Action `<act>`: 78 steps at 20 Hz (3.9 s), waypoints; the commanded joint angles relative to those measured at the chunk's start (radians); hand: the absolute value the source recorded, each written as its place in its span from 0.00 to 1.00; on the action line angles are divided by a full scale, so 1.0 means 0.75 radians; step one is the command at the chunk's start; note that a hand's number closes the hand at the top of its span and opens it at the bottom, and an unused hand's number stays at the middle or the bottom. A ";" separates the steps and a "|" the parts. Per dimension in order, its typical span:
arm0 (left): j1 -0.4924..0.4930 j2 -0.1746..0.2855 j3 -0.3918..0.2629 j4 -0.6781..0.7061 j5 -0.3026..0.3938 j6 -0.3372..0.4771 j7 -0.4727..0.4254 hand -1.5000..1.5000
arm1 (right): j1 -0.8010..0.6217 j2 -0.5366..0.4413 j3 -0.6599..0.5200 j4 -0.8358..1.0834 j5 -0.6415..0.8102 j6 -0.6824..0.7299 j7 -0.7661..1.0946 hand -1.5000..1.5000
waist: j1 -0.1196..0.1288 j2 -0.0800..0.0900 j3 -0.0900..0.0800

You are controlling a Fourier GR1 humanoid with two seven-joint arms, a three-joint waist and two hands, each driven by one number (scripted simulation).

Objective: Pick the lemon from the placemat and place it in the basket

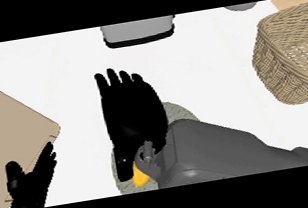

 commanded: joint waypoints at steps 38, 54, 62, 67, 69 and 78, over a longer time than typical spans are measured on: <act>-0.066 -0.104 -0.012 0.073 -0.089 -0.054 0.030 0.50 | 0.464 0.043 0.319 0.046 0.351 -0.179 0.238 0.00 | 0.096 0.046 -0.005; -0.074 -0.092 0.067 0.144 -0.077 -0.154 -0.023 0.50 | 0.529 0.043 0.365 0.238 0.295 -0.189 0.174 0.00 | 0.107 0.051 -0.006; -0.116 -0.089 0.087 0.068 -0.101 -0.118 0.102 0.50 | 0.556 0.043 0.412 0.258 0.307 -0.307 0.158 0.00 | 0.099 0.048 -0.004; -0.056 -0.138 0.040 0.013 -0.144 -0.095 0.097 0.50 | 0.565 0.043 0.392 0.361 0.313 -0.336 0.061 0.00 | 0.105 0.049 -0.003; -0.049 -0.130 0.050 -0.022 -0.164 -0.068 0.127 0.50 | 0.609 0.043 0.366 0.282 0.354 -0.291 0.080 0.00 | 0.090 0.046 -0.003; -0.070 -0.153 0.090 0.068 -0.178 -0.131 0.064 0.50 | 0.519 0.043 0.522 0.454 0.406 -0.318 -0.014 1.00 | 0.098 0.049 -0.004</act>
